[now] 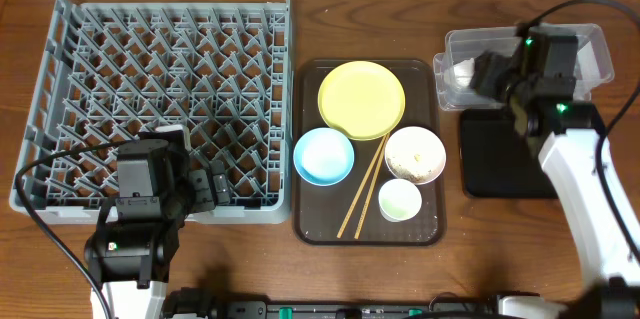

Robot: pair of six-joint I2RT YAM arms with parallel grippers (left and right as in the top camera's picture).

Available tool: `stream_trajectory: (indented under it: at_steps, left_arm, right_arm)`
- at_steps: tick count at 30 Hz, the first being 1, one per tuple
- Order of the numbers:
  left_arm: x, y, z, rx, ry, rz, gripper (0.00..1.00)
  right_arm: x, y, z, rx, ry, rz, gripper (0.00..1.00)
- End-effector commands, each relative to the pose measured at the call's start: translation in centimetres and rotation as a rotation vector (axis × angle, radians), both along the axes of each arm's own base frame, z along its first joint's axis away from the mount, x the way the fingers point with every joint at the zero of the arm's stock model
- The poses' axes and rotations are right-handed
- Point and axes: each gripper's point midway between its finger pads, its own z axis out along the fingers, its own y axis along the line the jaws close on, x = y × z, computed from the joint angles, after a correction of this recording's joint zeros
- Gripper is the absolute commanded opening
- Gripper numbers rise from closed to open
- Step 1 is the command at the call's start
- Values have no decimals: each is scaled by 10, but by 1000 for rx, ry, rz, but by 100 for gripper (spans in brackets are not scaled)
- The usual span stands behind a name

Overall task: Sort waste into correct bins and load items into the dishwasher rack
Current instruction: 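Lower the right gripper and grasp the white cup on the tray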

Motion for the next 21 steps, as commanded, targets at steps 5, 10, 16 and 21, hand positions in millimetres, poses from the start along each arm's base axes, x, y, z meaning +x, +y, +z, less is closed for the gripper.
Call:
stream_trajectory:
  at_steps: [5,10,16,21]
  left_arm:
    - [3,-1,6,-7,-13,2,96]
    - [3,-1,5,-7,-11,2,96]
    - [3,-1,5,-7,-11,2,96]
    - [3,-1,5,-8,-11,2,96]
  right_arm:
    - [-61,69,-7,-15,142,296,70]
    - [-103,96,-33,-42,312,404,61]
    - [-134,129,-44,-89,384,502,57]
    - [-139,119,-50,-186,407,428,57]
